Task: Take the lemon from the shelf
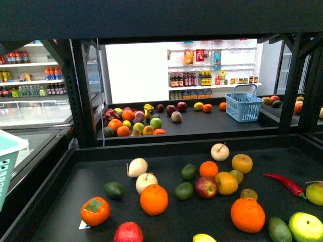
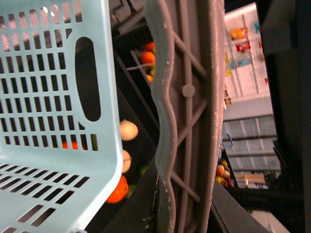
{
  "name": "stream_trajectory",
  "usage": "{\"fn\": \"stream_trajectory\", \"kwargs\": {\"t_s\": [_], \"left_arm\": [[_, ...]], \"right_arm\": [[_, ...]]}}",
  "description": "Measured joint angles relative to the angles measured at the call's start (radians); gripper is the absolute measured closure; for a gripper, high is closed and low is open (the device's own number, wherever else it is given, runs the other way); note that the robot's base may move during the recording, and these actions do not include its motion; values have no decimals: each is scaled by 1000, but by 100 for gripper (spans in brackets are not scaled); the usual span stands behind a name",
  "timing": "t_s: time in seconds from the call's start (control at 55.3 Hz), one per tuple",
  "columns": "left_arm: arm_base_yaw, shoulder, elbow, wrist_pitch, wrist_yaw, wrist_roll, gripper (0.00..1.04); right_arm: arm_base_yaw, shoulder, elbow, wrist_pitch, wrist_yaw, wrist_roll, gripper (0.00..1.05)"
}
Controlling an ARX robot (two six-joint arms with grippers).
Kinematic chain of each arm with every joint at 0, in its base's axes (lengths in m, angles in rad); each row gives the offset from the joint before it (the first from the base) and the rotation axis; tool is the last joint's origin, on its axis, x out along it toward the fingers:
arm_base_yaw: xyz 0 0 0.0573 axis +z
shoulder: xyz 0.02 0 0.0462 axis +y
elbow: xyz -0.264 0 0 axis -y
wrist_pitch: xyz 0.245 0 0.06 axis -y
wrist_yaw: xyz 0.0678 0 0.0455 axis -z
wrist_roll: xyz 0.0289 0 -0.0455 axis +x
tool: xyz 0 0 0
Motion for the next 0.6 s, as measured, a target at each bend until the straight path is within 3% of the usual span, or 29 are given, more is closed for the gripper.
{"fn": "stream_trajectory", "kwargs": {"t_s": [0.235, 0.597], "left_arm": [[-163, -93, -63, 21, 139, 33, 90], [-427, -72, -92, 67, 186, 103, 91]], "right_arm": [[0, 0, 0, 0, 0, 0, 7], [0, 0, 0, 0, 0, 0, 7]]}}
